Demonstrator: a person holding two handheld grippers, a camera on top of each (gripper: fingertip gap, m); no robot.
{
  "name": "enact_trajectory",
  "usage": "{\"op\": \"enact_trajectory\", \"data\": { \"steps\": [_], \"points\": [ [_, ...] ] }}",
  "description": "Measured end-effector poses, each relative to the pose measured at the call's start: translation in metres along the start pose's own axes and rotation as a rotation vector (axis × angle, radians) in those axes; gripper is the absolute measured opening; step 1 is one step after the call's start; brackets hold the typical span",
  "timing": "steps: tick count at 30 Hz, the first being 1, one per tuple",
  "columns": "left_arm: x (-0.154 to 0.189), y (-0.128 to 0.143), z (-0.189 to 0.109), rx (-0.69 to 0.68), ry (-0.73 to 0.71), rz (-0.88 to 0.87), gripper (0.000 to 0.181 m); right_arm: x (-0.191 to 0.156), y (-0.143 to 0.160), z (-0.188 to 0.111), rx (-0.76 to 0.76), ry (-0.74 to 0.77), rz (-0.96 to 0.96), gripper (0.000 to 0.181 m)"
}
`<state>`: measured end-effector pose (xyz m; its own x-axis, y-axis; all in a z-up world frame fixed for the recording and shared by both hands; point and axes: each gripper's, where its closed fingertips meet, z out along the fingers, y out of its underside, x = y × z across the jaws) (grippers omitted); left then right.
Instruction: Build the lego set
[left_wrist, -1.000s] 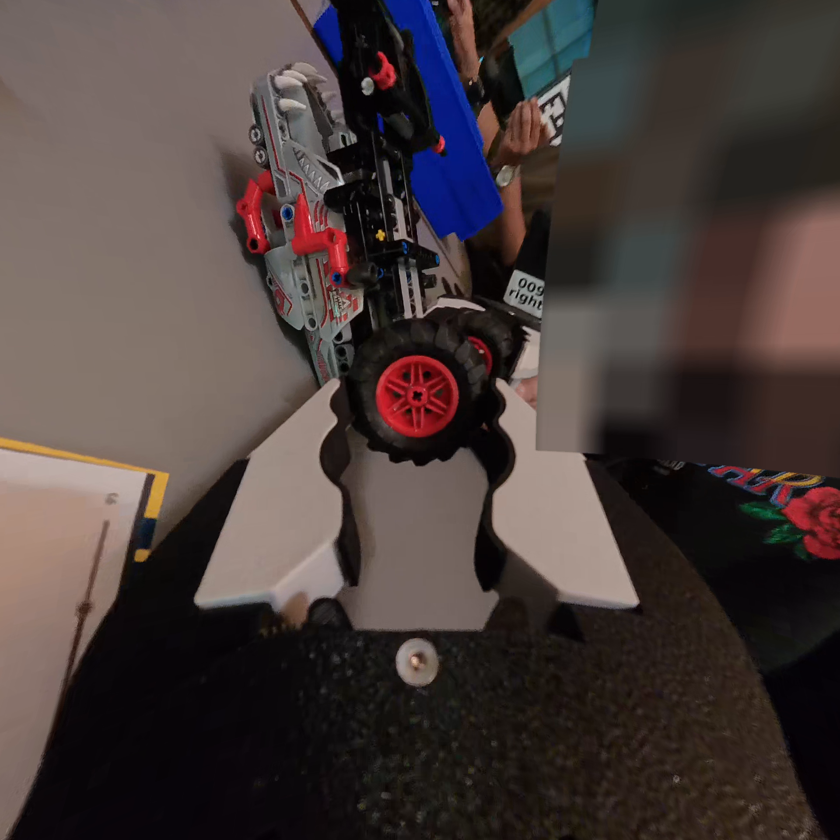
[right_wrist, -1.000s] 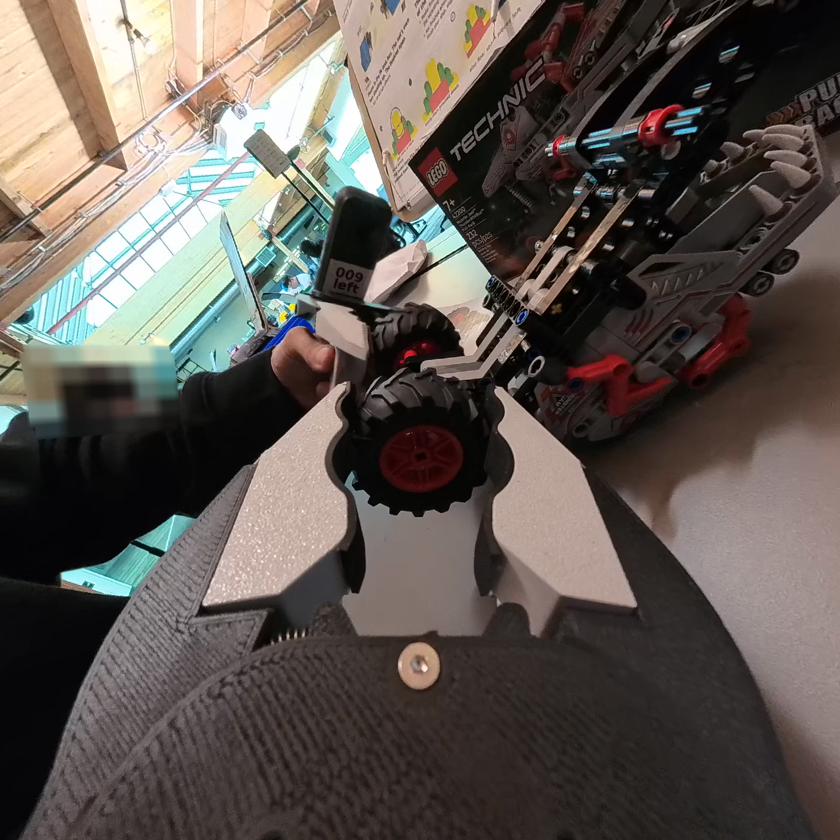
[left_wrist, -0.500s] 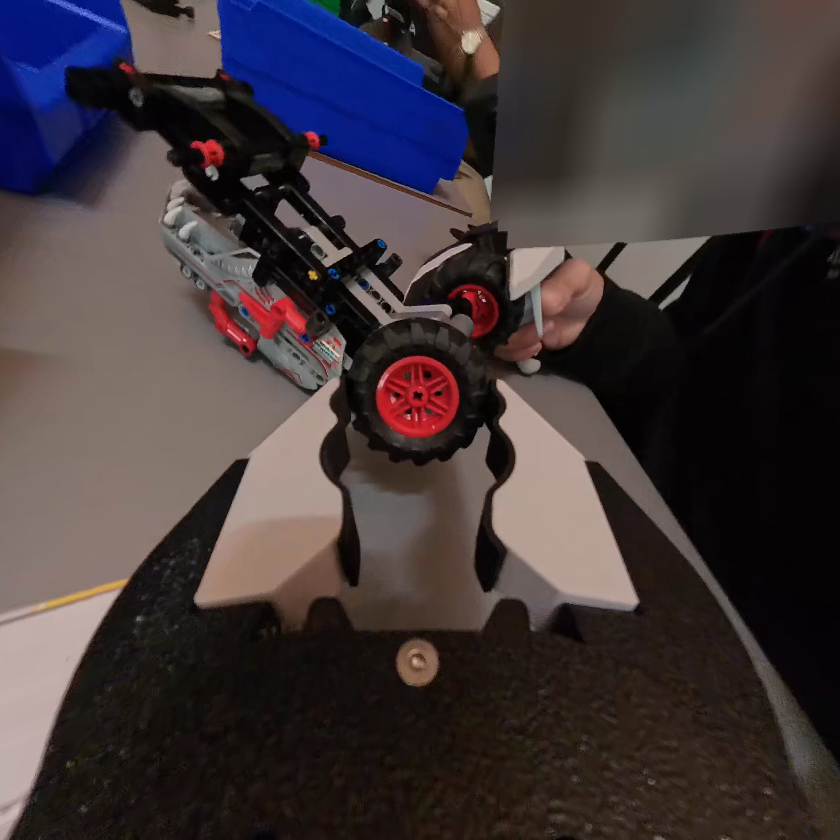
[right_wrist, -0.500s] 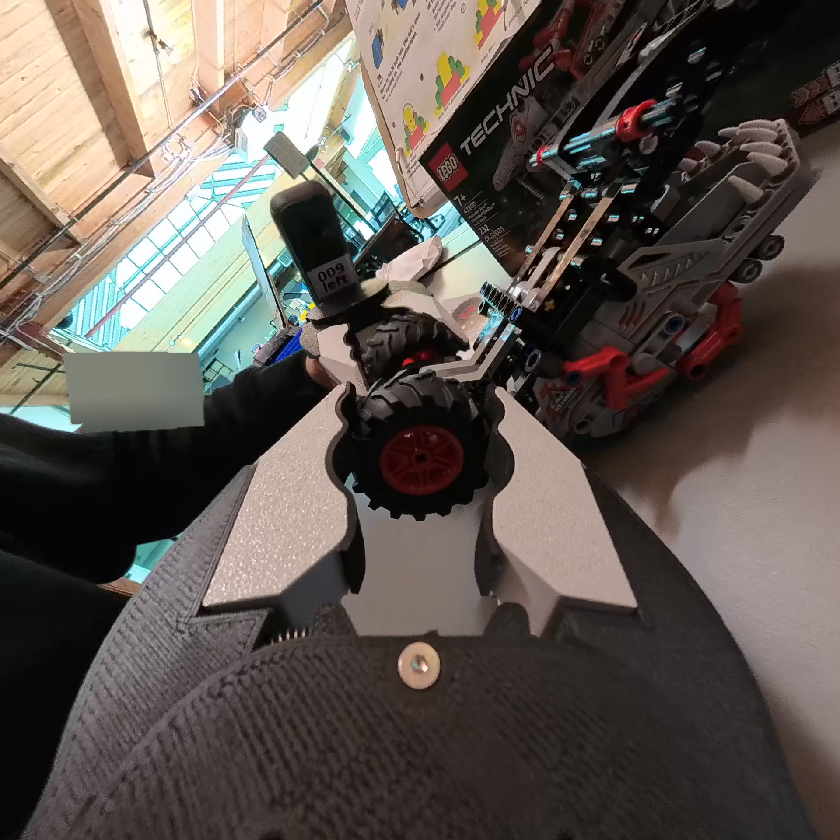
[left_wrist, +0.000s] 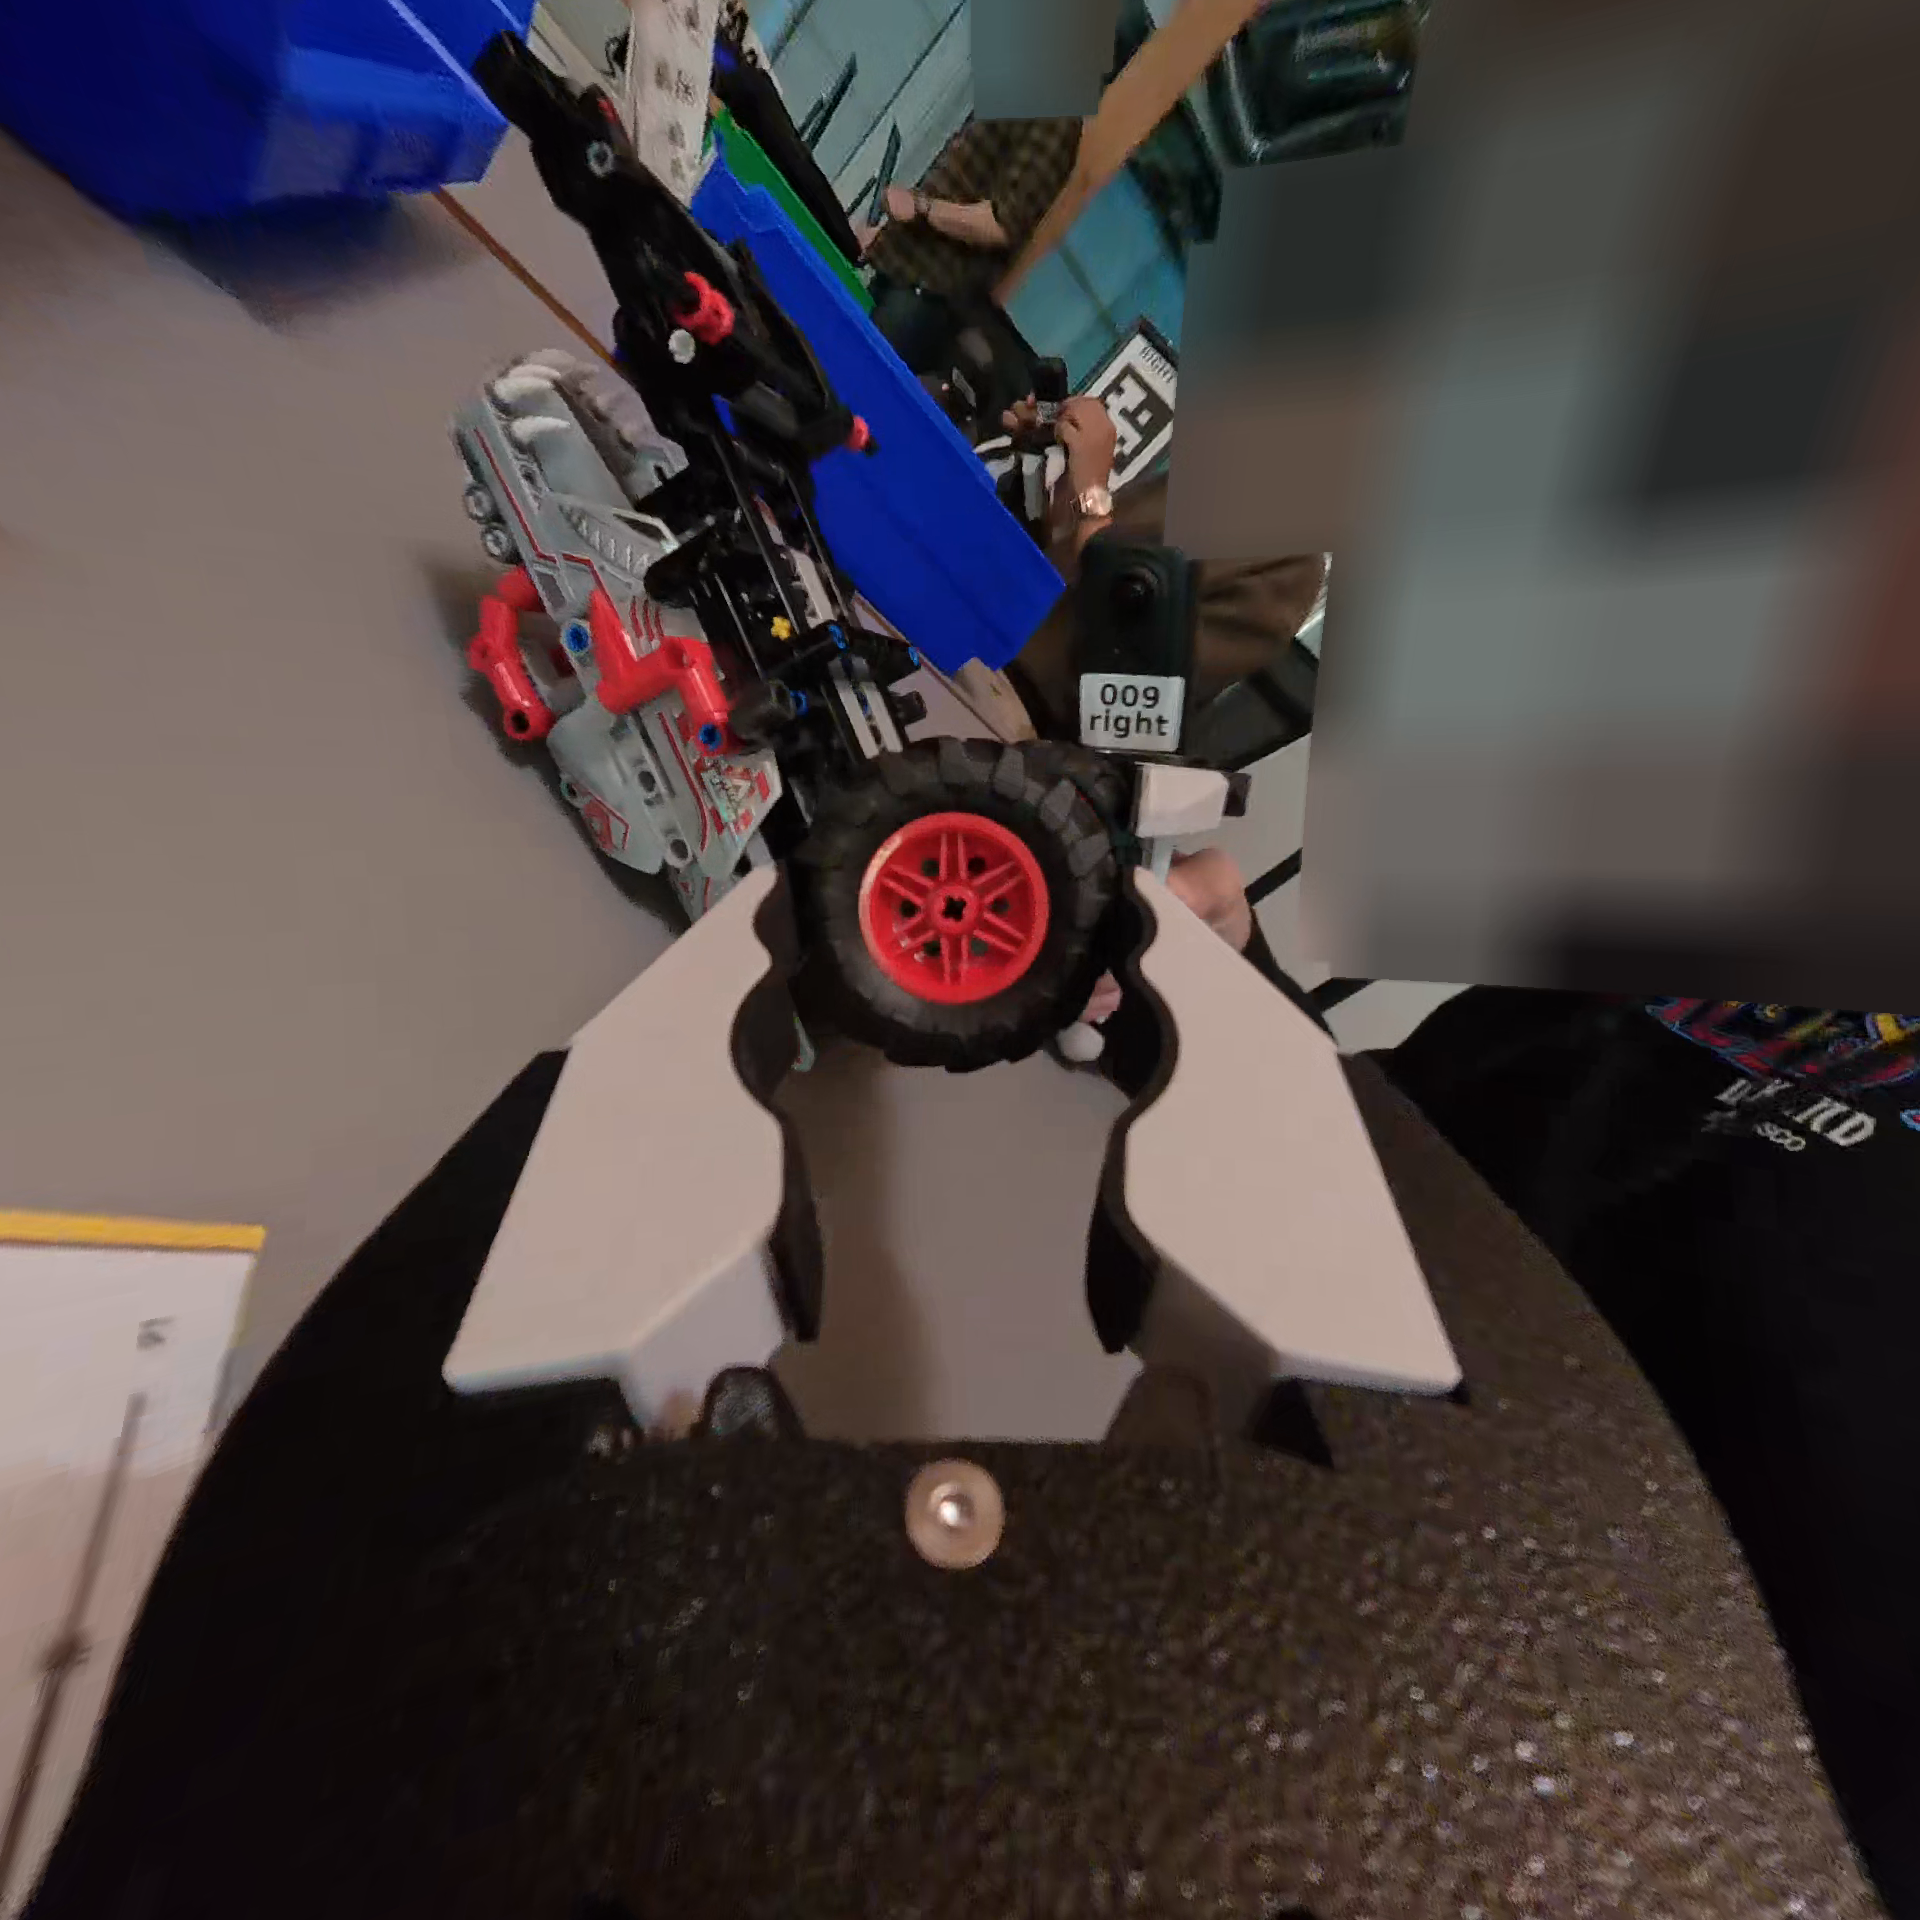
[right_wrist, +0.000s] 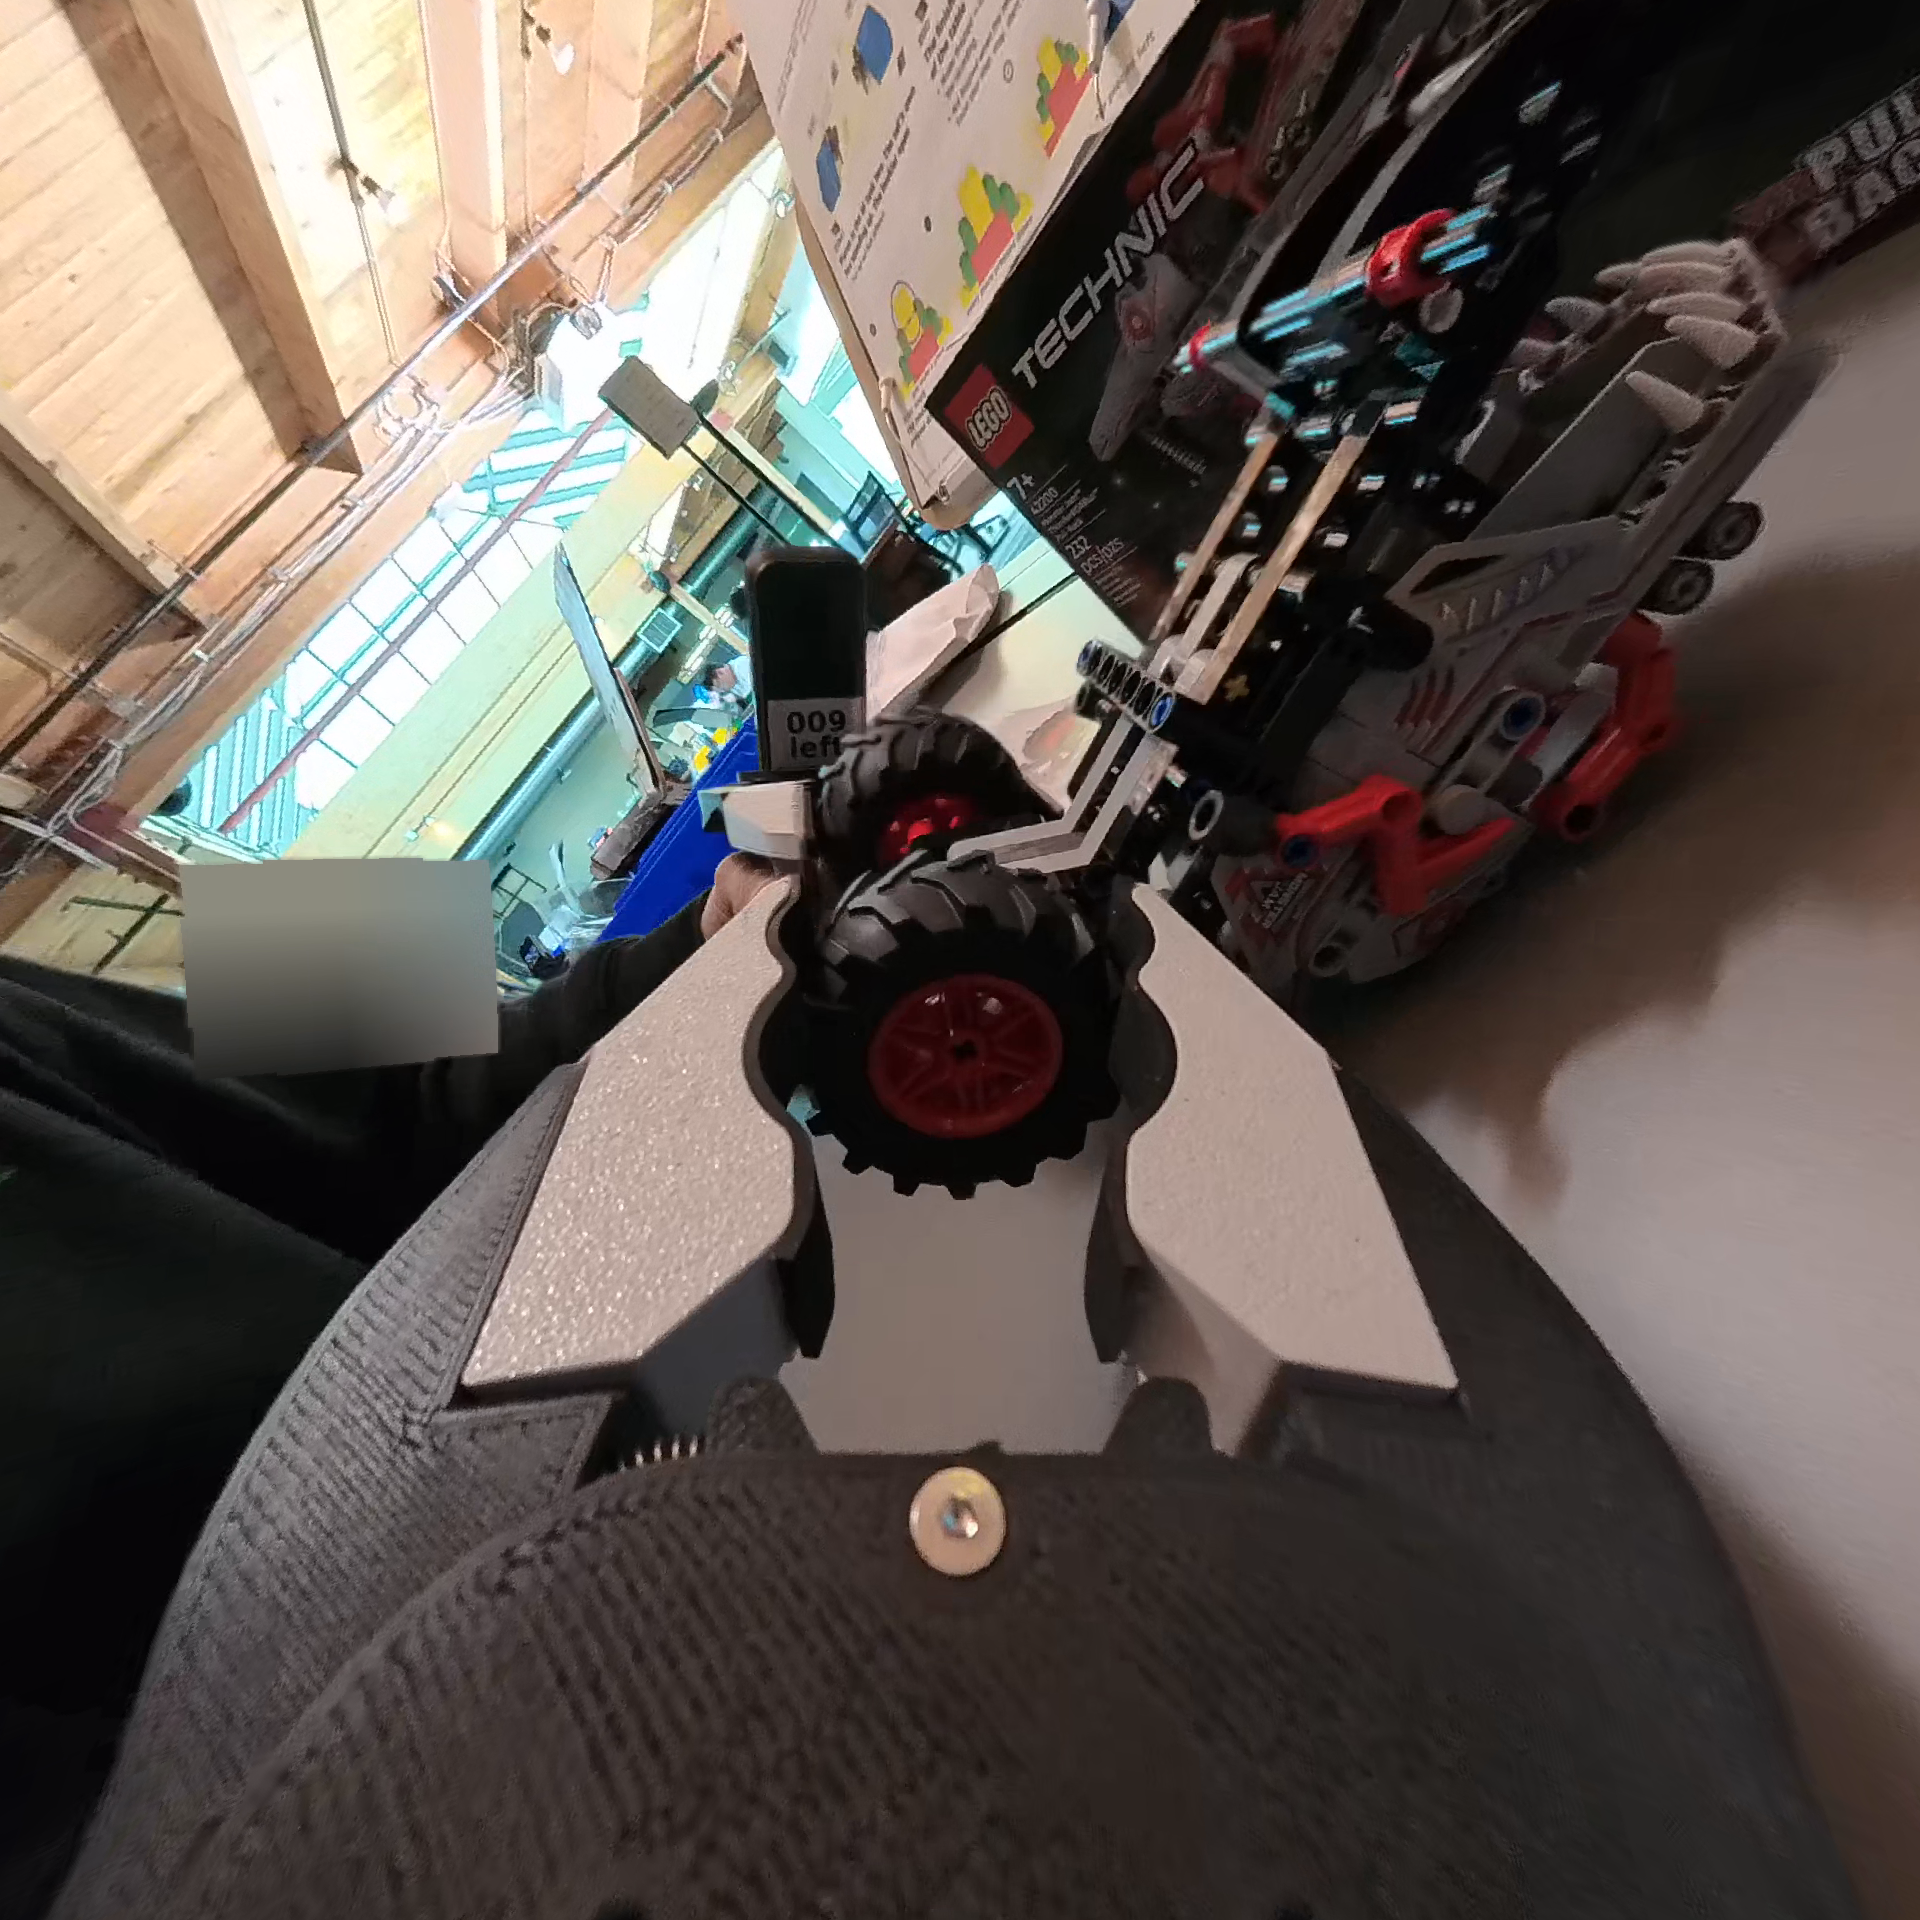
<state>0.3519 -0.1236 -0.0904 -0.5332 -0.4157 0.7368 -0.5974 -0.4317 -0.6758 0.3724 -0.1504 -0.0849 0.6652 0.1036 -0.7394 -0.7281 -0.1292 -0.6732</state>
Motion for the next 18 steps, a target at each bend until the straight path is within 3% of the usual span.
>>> {"op": "enact_trajectory", "data": {
  "steps": [12,17,18],
  "points": [
    [0.008,0.005,0.000,-0.018,-0.027,0.097,0.059,-0.002,0.003,-0.004,-0.031,-0.011,-0.068,0.059],
    [0.013,0.017,0.008,-0.094,-0.023,0.145,0.059,0.001,0.016,0.003,-0.119,0.018,-0.068,0.087],
    [0.013,0.018,0.007,-0.091,-0.029,0.148,0.059,0.002,0.015,0.002,-0.110,0.028,-0.075,0.085]
  ]
}}
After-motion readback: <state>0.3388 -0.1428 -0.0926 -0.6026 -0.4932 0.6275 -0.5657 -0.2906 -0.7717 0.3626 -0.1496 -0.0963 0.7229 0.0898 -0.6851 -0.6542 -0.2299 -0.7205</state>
